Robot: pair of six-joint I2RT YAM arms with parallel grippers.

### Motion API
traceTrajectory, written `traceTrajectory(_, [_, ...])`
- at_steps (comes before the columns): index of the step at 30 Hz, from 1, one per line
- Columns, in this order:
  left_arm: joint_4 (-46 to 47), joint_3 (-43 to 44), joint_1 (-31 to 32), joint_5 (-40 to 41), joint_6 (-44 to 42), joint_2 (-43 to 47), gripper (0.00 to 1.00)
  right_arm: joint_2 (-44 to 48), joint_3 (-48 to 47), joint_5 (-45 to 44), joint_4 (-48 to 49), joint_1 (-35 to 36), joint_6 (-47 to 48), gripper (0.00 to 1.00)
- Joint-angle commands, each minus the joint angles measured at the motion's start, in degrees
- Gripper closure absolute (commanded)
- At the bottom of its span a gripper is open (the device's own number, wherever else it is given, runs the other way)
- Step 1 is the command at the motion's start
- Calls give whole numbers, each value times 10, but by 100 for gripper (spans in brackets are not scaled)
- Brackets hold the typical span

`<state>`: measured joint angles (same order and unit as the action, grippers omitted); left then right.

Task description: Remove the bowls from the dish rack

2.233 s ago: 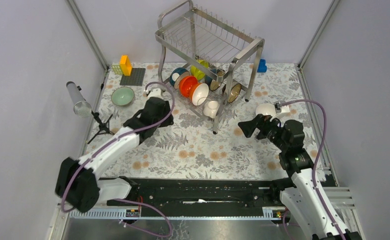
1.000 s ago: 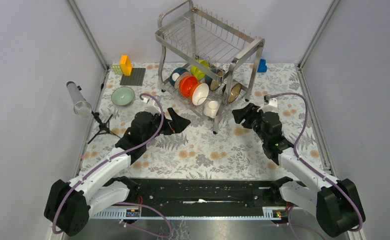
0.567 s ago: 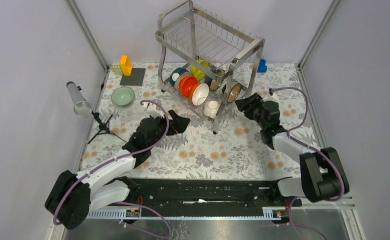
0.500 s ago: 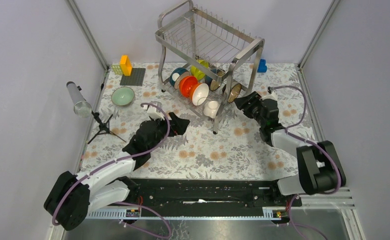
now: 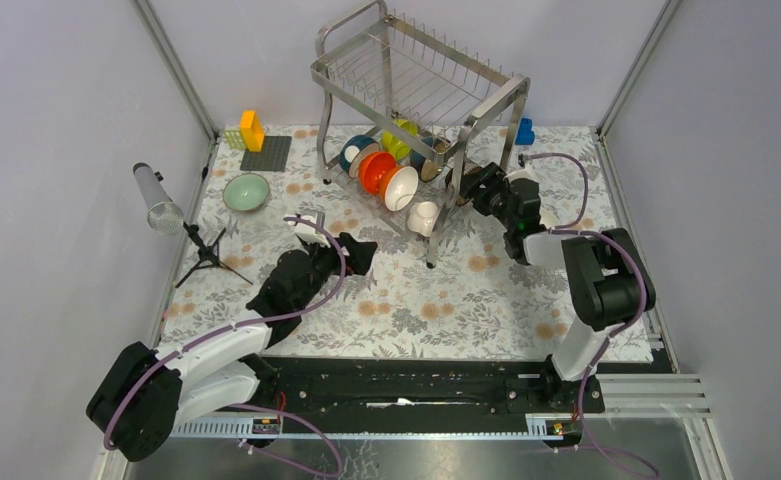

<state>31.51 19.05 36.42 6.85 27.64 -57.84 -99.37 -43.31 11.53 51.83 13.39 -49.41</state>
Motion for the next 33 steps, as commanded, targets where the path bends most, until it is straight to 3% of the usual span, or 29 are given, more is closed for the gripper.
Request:
traceTrajectory(1, [53, -11, 1, 5, -10, 12, 5, -29, -51, -11, 24, 0, 0, 29])
traceTrajectory(12, [42, -12, 1, 10, -14, 39, 5, -68, -96, 17, 29, 0, -10, 51])
traceTrajectory(17, [42, -14, 1, 13, -14, 42, 5, -66, -93, 21, 38, -1, -13, 89])
traceTrajectory(19, [43, -14, 1, 12, -14, 41, 5, -60, -89, 23, 46, 0, -11, 97])
traceTrajectory(33, [58, -13, 1, -14, -15, 31, 5, -73, -57, 141, 295, -7, -76, 100])
